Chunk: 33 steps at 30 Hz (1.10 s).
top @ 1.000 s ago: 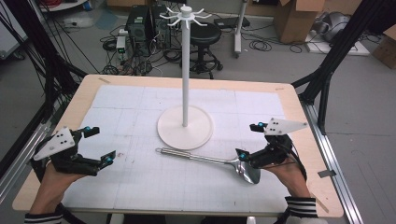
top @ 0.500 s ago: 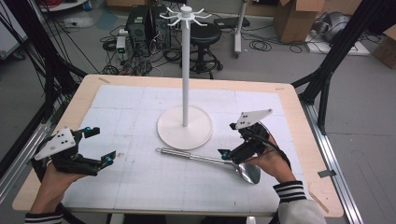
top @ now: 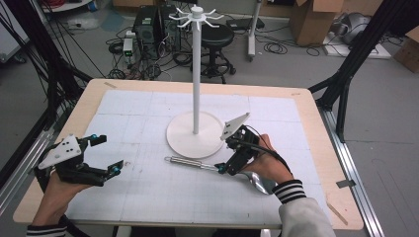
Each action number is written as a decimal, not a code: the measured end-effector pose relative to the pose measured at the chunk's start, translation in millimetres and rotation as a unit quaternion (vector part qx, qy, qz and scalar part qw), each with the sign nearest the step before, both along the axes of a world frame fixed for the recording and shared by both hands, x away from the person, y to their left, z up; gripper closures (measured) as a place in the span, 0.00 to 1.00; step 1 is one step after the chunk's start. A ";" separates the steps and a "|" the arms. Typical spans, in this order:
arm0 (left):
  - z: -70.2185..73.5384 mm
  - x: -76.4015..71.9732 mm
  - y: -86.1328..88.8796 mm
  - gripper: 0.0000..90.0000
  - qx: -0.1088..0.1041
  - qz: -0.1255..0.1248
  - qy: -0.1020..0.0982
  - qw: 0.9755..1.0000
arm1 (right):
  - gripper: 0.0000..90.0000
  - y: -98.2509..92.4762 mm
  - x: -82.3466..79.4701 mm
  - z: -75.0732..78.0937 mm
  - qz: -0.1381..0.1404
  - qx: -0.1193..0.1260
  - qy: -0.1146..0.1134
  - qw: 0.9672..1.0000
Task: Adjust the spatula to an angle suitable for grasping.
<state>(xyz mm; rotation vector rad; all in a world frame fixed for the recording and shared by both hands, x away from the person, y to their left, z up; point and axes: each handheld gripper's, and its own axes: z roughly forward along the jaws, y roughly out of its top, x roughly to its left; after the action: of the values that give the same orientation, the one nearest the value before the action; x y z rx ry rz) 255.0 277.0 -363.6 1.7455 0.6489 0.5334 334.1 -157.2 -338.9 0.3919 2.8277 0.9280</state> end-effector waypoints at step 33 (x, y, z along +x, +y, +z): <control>-0.3 0.4 -0.9 0.02 0.001 0.003 -0.002 1.000 | 0.08 41.5 17.1 -45.8 0.027 -0.125 0.057 0.990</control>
<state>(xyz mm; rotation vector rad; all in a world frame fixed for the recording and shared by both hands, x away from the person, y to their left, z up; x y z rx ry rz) 255.4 276.2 -363.9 1.7437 0.6513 0.5423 351.2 -115.7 -384.8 0.3485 3.0218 0.5638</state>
